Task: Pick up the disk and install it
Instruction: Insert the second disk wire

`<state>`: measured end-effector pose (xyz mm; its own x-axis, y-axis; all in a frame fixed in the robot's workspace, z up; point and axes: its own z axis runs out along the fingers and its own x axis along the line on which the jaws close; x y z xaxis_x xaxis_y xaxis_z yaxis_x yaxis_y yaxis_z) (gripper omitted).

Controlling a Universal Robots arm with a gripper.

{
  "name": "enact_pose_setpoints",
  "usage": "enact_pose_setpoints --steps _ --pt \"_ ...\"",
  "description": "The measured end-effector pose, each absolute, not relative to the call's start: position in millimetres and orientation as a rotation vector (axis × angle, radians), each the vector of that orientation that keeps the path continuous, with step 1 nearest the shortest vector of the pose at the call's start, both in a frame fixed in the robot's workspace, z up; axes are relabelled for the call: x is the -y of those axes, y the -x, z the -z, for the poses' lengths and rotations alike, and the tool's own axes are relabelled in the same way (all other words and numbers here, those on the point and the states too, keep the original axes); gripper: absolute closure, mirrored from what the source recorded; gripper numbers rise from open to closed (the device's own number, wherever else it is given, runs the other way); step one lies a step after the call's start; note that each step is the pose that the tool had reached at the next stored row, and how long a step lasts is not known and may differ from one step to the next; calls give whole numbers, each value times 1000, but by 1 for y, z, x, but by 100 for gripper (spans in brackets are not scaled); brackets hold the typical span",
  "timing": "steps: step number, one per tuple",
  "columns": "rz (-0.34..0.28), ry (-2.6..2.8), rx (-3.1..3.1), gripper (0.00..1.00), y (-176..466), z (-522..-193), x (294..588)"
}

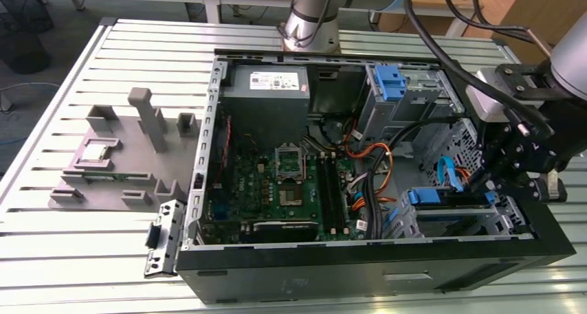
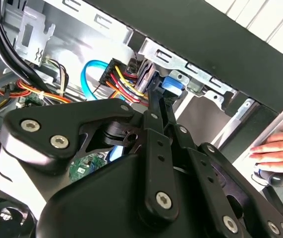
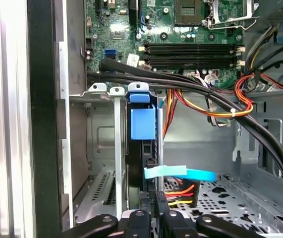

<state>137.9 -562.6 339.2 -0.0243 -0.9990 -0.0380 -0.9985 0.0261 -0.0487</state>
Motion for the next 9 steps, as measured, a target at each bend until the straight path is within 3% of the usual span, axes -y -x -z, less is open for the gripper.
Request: enact_pose_setpoints --steps 9 --pt "16 2169 -2183 84 -135 -336 563"
